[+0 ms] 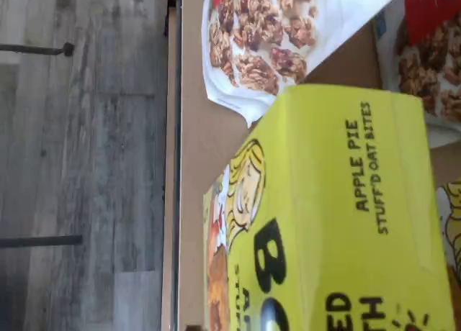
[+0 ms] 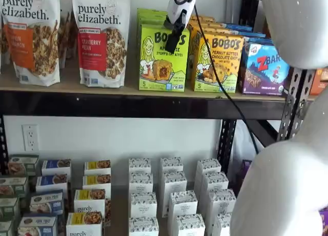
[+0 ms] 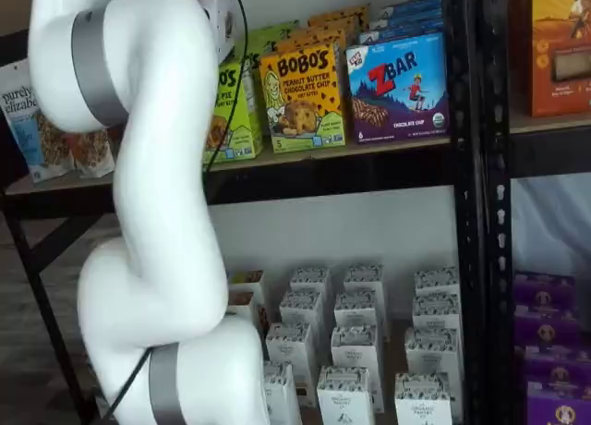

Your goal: Pick the green box on the top shelf, the fourth from the left

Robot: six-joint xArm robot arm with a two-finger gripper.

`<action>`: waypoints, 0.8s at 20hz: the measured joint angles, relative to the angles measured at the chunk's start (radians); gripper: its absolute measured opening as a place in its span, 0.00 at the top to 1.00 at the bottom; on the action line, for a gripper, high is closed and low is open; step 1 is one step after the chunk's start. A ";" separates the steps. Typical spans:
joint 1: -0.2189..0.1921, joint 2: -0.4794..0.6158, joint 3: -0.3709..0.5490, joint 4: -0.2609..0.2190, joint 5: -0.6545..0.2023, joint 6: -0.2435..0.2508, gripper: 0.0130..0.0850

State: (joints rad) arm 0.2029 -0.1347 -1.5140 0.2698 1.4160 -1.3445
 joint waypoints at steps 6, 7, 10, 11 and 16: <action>0.003 -0.002 0.007 0.007 -0.015 0.002 0.17; 0.003 -0.002 0.006 0.007 -0.015 0.003 0.22; 0.003 0.000 0.000 0.007 -0.010 0.004 0.28; 0.004 0.001 -0.002 0.007 -0.008 0.004 0.28; 0.005 0.005 -0.012 0.001 0.007 0.007 0.28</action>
State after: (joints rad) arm 0.2079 -0.1295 -1.5261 0.2707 1.4226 -1.3379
